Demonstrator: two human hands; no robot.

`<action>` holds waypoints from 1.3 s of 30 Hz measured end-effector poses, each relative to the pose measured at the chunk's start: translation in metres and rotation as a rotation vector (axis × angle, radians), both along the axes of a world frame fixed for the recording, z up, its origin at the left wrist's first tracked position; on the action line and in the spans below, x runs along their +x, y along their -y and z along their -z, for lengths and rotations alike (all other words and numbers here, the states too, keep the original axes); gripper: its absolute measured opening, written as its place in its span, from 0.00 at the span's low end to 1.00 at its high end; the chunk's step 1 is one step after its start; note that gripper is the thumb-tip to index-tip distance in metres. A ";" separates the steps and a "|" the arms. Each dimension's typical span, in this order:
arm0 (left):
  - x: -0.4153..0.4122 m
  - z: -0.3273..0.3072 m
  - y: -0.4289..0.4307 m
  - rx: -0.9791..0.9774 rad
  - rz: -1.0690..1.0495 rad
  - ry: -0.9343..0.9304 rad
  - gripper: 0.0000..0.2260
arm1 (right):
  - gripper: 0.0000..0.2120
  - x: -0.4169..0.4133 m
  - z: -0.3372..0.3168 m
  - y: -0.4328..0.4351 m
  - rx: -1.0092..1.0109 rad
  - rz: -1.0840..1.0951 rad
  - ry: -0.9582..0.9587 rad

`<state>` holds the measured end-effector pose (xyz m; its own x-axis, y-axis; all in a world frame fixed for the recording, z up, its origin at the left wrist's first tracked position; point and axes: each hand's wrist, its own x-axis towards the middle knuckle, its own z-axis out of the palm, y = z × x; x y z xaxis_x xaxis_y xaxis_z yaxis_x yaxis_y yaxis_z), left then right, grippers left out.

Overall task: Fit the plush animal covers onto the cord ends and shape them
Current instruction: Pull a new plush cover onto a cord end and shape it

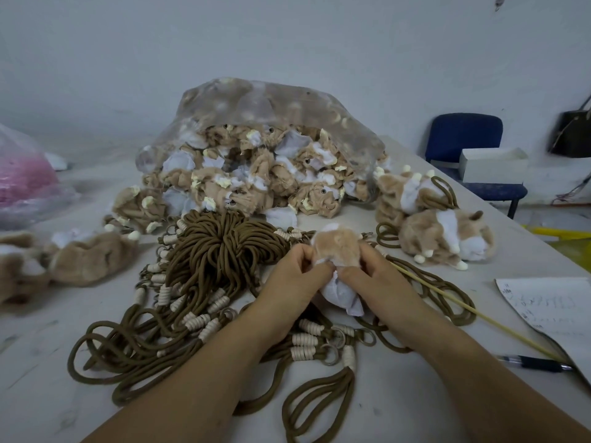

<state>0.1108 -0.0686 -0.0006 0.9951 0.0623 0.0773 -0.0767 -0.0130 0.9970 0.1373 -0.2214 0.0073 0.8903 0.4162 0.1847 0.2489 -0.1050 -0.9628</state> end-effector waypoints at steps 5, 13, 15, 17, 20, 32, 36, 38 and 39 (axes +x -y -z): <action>0.002 0.001 0.000 0.302 -0.140 0.083 0.09 | 0.14 -0.002 -0.001 -0.002 -0.014 -0.008 -0.059; -0.002 -0.001 0.002 0.272 -0.126 0.043 0.08 | 0.09 -0.005 -0.006 -0.002 -0.130 0.050 0.166; -0.003 -0.003 0.003 0.160 -0.135 -0.023 0.08 | 0.09 -0.008 -0.008 -0.003 -0.159 0.030 0.274; -0.004 -0.005 0.003 0.081 -0.157 -0.075 0.08 | 0.13 -0.010 -0.009 -0.005 -0.203 0.011 0.395; -0.003 -0.006 0.003 0.037 -0.193 -0.105 0.07 | 0.12 -0.008 -0.004 -0.006 -0.237 0.001 0.444; -0.004 -0.015 0.002 -0.519 0.161 -0.106 0.12 | 0.06 0.002 0.002 0.000 0.068 0.077 0.006; -0.004 -0.013 -0.002 -0.576 0.197 -0.147 0.11 | 0.08 0.002 0.001 0.000 0.110 0.057 -0.014; -0.003 -0.011 -0.001 -0.503 0.193 -0.152 0.12 | 0.07 0.002 0.002 -0.001 0.094 0.052 -0.009; -0.003 -0.010 -0.001 -0.458 0.193 -0.144 0.12 | 0.06 0.002 0.002 -0.001 0.093 0.050 -0.007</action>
